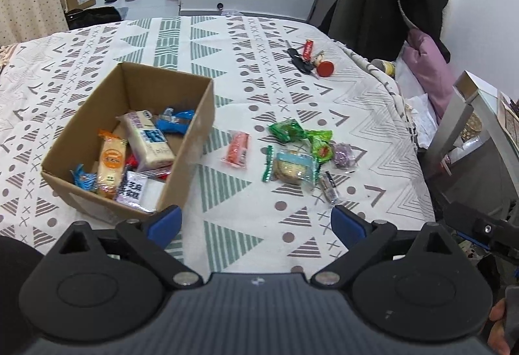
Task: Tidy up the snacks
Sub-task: 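Move both tools back over the remaining snacks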
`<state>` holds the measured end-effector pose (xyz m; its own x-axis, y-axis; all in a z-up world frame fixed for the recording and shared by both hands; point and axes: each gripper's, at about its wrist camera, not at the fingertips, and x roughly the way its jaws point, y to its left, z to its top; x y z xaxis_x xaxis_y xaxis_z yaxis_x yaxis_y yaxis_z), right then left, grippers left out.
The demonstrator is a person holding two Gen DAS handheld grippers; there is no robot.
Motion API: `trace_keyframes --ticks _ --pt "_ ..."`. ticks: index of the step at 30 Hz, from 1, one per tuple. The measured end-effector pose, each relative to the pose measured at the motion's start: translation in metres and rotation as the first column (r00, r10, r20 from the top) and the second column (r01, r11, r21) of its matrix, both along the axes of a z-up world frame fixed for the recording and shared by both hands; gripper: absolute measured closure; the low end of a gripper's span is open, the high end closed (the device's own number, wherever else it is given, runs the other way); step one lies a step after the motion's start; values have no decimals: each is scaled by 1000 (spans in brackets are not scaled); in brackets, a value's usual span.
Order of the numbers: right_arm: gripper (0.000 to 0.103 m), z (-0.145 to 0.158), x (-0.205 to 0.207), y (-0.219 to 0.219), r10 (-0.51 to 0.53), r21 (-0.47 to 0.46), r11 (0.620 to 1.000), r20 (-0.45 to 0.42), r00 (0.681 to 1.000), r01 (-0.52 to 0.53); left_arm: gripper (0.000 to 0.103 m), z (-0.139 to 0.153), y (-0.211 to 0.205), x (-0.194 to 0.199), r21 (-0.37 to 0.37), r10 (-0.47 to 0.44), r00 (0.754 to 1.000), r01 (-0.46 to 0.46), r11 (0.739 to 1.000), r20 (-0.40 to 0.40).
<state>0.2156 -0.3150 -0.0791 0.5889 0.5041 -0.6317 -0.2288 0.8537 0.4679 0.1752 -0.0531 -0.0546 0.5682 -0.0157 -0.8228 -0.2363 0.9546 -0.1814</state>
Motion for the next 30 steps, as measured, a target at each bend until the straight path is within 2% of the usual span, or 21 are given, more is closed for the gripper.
trace_keyframes --ticks 5,10,12,15,19,30 --pt "4 -16 6 -9 -32 26 999 -32 999 33 5 -13 -11 6 0 -5 1000 5 1000 -2" --pt "14 -36 19 -14 -64 44 997 -87 994 68 5 -33 -21 19 -18 -13 1000 12 1000 -26" --pt "14 -43 26 -14 -65 64 995 -101 993 72 5 -38 -23 25 -11 -9 1000 9 1000 -21" --pt "15 -51 36 -11 -59 72 995 -105 993 67 5 -46 -24 37 -19 -3 1000 3 1000 -23" --pt "25 -66 53 -5 -41 68 996 -131 991 51 7 -55 -22 55 -31 19 1000 -20 999 -6" --pt "34 -96 86 12 6 42 999 -169 986 1 10 -88 -20 100 -75 24 1000 -25 997 -11"
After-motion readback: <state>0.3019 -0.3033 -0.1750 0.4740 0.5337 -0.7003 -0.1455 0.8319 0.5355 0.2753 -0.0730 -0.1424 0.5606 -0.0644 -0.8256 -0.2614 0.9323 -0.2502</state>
